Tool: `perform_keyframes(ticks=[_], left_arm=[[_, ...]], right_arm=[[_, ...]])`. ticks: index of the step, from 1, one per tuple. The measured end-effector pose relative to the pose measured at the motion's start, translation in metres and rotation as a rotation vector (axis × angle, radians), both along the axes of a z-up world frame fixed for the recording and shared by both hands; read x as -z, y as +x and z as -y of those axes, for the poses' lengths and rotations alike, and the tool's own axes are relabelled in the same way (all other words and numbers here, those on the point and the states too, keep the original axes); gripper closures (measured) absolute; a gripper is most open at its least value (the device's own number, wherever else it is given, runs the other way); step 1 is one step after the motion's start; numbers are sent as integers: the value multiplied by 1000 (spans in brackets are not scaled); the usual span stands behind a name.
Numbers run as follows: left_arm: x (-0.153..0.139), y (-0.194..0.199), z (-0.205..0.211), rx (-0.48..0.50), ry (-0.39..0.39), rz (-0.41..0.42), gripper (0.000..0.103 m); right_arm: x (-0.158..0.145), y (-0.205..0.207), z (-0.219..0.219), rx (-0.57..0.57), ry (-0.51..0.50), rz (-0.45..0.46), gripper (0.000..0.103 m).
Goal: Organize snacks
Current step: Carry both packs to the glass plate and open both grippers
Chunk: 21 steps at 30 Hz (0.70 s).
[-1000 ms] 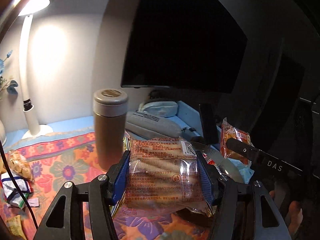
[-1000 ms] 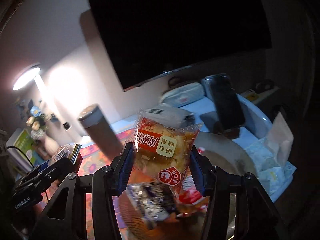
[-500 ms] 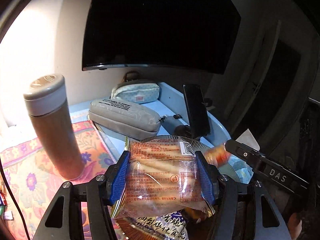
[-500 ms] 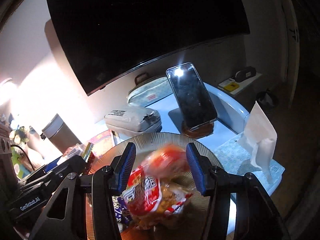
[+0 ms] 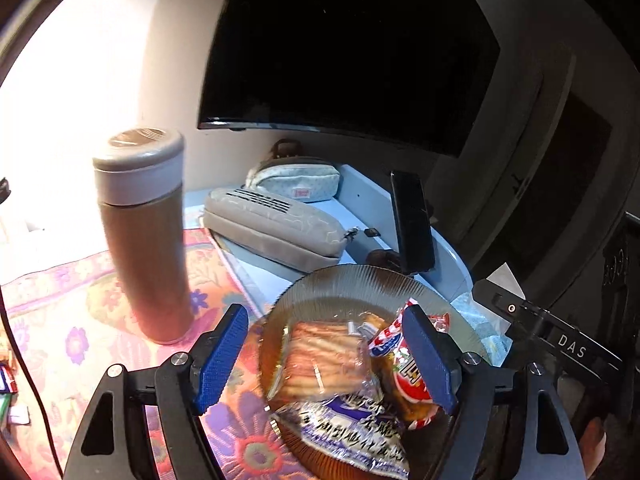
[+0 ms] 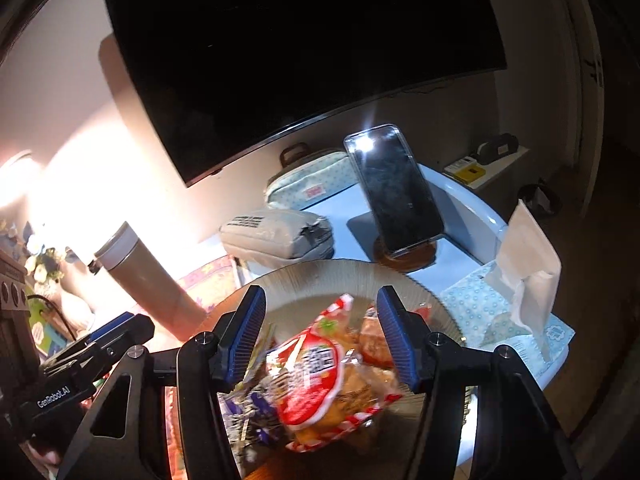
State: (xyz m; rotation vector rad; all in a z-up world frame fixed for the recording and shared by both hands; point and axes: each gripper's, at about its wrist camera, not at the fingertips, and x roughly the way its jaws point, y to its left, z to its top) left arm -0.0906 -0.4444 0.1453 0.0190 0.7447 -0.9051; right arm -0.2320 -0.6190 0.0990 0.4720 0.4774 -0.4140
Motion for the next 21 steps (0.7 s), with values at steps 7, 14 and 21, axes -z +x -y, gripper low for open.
perform_keyframes(ticks=[7, 14, 21], left_arm=[[-11, -8, -34, -23, -18, 26, 26], [-21, -5, -82, -82, -73, 10, 26], [-24, -3, -146, -156, -115, -5, 25]], right_arm=[[-7, 8, -29, -62, -14, 2, 44], [-15, 18, -62, -126, -46, -9, 43], [-25, 33, -108, -229, -91, -10, 41]])
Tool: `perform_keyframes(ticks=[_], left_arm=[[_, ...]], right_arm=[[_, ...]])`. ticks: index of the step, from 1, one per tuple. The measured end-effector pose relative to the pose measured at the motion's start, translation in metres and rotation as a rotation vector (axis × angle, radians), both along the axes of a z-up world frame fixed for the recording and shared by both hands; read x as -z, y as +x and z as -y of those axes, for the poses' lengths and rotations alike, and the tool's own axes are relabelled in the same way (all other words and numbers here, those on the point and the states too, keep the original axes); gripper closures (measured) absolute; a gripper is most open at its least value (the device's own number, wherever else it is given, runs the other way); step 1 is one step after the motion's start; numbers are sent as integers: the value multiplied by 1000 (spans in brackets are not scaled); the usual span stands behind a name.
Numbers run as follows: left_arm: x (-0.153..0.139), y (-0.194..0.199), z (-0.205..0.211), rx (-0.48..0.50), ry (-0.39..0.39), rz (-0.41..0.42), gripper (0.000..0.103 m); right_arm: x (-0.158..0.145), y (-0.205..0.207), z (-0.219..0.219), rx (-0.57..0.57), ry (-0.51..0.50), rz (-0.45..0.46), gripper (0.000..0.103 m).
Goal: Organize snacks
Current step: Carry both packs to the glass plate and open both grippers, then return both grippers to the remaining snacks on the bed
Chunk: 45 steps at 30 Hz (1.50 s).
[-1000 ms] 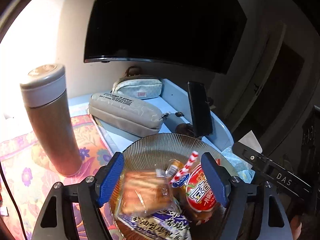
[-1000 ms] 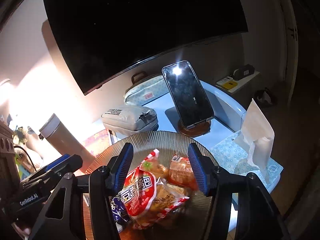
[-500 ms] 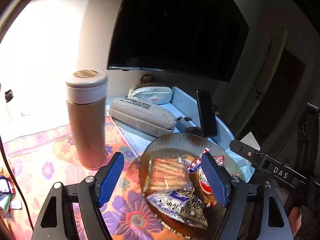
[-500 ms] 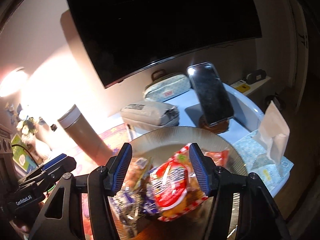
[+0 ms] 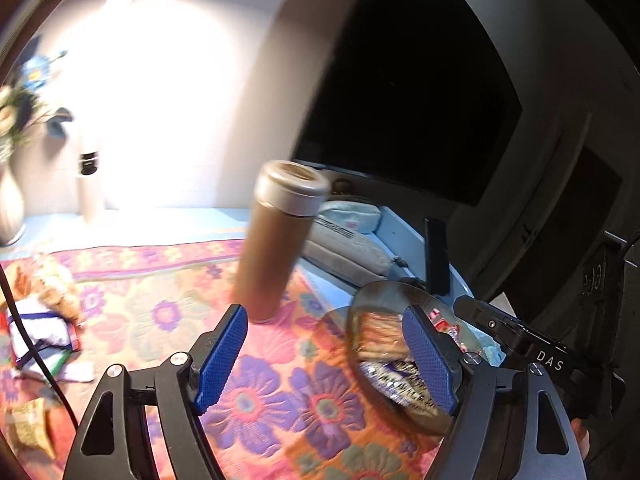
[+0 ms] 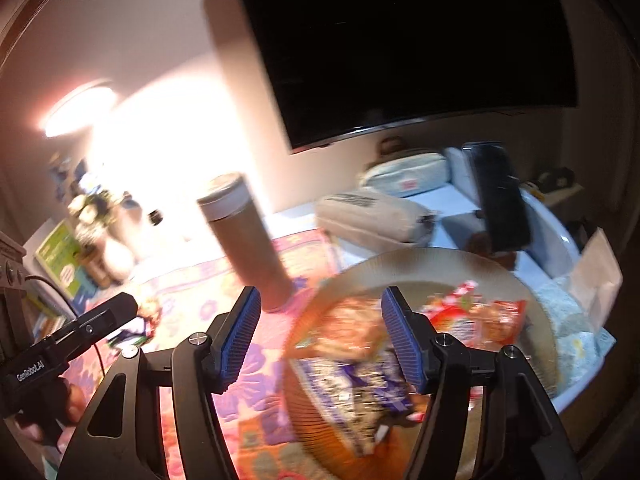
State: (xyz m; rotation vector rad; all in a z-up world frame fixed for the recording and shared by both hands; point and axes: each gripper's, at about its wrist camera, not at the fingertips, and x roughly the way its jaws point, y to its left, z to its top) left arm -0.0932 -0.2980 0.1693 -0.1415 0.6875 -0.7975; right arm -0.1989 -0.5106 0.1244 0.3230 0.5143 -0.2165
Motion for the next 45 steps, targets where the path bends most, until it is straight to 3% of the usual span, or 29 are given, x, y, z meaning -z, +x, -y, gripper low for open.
perform_keyframes(ticks=[11, 15, 18, 21, 28, 33, 36, 39, 45], left_arm=[[-16, -1, -139, -283, 83, 78, 17], [-16, -2, -202, -421, 118, 116, 8], [-3, 3, -238, -474, 137, 98, 6], [27, 13, -258, -507, 148, 26, 5], [107, 42, -248, -501, 218, -129, 5], [128, 55, -225, -472, 300, -103, 5], [136, 60, -216, -462, 330, -95, 5], [145, 63, -214, -444, 343, -124, 5], [148, 64, -218, -415, 299, -163, 5]], right_arm=[[13, 69, -97, -285, 9, -92, 41], [24, 101, -136, -402, 33, -142, 40], [37, 126, -165, -486, 48, -189, 40], [53, 150, -192, -561, 47, -242, 40], [77, 194, -232, -652, -10, -311, 40], [72, 229, -235, -627, 24, -298, 40], [69, 250, -240, -607, 57, -271, 19], [71, 269, -249, -598, 63, -276, 18], [99, 305, -280, -585, -21, -330, 18]])
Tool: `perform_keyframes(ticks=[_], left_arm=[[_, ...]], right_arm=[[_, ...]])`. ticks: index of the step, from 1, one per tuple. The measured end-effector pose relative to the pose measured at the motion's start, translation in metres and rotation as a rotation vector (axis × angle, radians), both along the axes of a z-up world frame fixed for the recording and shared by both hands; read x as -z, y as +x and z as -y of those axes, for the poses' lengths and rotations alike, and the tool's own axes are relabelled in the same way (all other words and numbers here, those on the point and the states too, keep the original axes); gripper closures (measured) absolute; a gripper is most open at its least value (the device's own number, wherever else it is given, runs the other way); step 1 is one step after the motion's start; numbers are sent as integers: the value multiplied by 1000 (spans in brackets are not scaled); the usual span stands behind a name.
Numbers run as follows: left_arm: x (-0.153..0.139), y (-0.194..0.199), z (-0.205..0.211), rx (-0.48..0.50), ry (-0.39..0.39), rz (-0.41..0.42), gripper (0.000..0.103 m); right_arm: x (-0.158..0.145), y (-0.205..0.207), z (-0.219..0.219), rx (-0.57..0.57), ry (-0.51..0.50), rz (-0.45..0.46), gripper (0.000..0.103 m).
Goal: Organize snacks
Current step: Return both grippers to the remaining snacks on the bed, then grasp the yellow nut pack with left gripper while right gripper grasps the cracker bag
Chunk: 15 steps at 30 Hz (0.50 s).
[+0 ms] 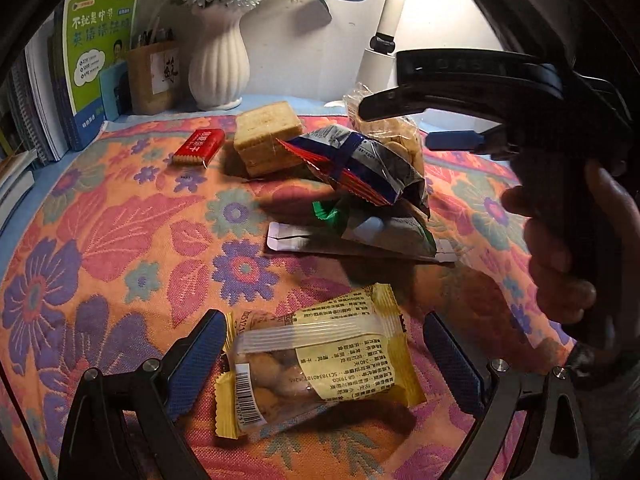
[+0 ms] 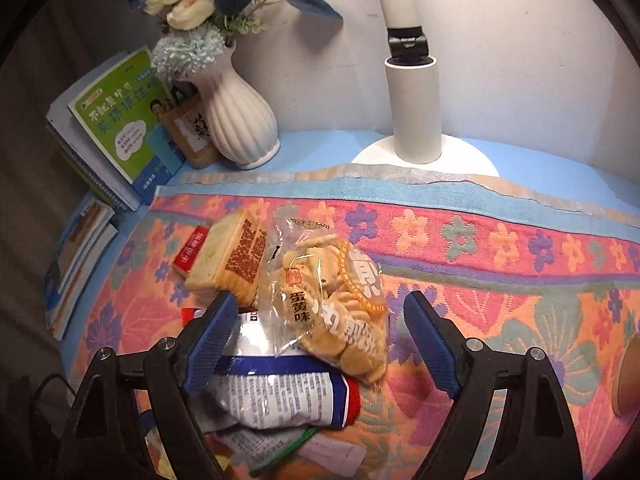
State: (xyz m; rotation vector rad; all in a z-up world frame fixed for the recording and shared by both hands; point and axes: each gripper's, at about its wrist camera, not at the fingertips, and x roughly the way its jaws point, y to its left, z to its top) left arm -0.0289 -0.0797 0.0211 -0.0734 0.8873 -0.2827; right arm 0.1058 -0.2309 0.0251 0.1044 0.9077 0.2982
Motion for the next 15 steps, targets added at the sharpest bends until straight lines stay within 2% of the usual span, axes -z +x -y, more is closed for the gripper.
perform_keyframes(ticks=[2, 8, 9, 10, 12, 15], left_arm=[[1, 1, 1, 7, -2, -5, 5], [4, 3, 8, 29, 30, -18, 4], [5, 4, 10, 29, 38, -19, 4], [5, 4, 11, 29, 43, -20, 4], [5, 4, 12, 31, 51, -20, 4], [6, 5, 14, 34, 64, -21, 4]], right_arm=[[11, 6, -4, 8, -17, -8, 18], [28, 12, 3, 19, 39, 19, 19], [28, 11, 4, 19, 44, 28, 21], [27, 9, 3, 12, 47, 40, 29], [23, 4, -3, 0, 5, 79, 35], [16, -9, -16, -8, -95, 157, 38]])
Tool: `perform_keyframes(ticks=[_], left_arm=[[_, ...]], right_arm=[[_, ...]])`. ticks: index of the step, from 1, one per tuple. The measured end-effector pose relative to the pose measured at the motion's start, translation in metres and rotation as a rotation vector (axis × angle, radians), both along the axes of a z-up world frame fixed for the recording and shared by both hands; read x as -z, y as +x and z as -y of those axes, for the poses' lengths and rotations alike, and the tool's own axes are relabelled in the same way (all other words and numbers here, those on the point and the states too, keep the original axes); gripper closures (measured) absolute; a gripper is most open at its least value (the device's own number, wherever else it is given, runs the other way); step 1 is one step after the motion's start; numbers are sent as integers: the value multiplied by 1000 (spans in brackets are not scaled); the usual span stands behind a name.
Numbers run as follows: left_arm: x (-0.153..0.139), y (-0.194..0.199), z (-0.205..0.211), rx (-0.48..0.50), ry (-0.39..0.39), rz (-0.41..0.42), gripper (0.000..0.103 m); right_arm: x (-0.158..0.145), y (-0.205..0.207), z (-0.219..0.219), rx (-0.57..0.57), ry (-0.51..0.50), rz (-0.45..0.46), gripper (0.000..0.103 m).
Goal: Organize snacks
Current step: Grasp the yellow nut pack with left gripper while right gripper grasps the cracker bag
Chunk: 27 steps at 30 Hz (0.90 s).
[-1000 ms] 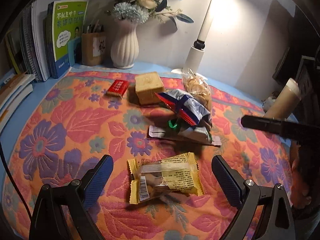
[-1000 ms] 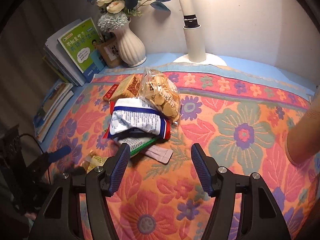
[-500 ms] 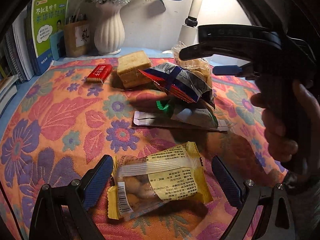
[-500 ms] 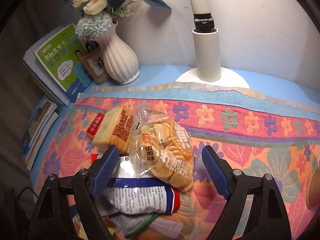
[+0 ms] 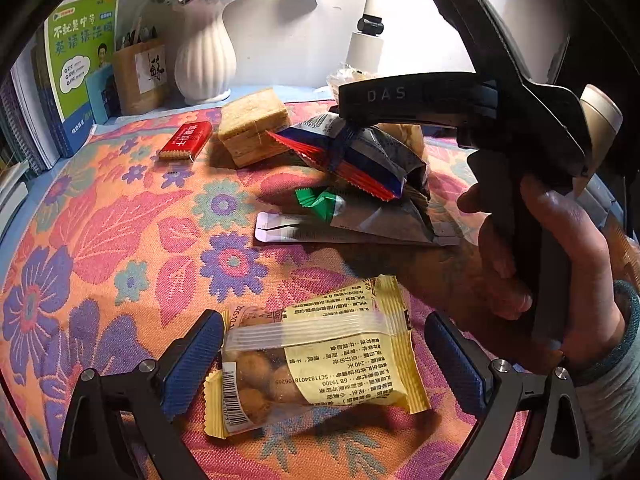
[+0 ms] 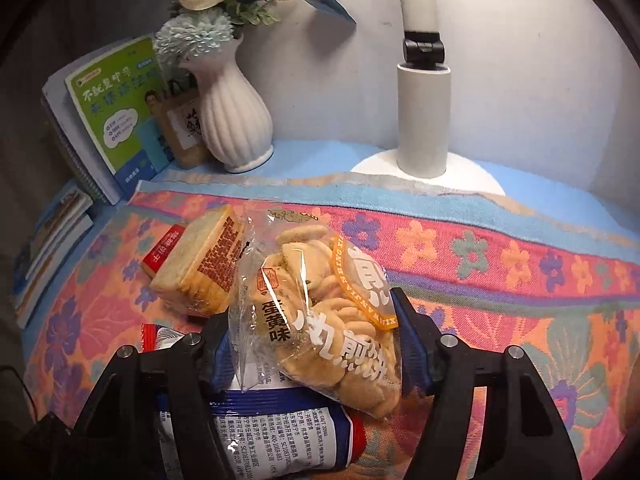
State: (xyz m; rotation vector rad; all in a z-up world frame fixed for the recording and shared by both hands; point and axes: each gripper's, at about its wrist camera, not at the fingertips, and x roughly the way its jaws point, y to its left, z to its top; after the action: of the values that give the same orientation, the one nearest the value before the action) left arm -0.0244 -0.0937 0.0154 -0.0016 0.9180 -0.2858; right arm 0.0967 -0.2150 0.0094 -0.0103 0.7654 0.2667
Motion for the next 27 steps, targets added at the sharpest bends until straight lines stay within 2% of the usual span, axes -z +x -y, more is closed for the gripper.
perform_keyframes(ticks=[5, 8, 9, 10, 11, 13, 17, 19, 25, 27], left_arm=[[2, 1, 7, 9, 55, 3, 7], [3, -1, 12, 0, 104, 20, 19], [2, -2, 13, -1, 115, 30, 26], [2, -4, 14, 6, 113, 37, 32], [1, -5, 14, 10, 108, 44, 33], [-2, -7, 8, 3, 69, 48, 39], [-12, -9, -24, -41, -121, 61, 41], [-16, -10, -38, -75, -176, 66, 41], [-31, -28, -47, -98, -204, 100, 41], [-40, -30, -48, -94, -202, 120, 41]], right_arm=[[-6, -11, -2, 13, -39, 49, 39], [-9, -15, 4, 36, -33, 58, 39], [-11, -15, 6, 42, -25, 60, 39], [-13, -16, 9, 47, -17, 63, 39], [-15, -17, 11, 55, -9, 67, 39], [-20, -21, 15, 66, 4, 80, 39], [-36, -31, 21, 78, 25, 114, 39], [-45, -40, 23, 80, 38, 129, 39], [-64, -77, 31, 78, 47, 143, 39], [-68, -92, 33, 88, 19, 150, 39]])
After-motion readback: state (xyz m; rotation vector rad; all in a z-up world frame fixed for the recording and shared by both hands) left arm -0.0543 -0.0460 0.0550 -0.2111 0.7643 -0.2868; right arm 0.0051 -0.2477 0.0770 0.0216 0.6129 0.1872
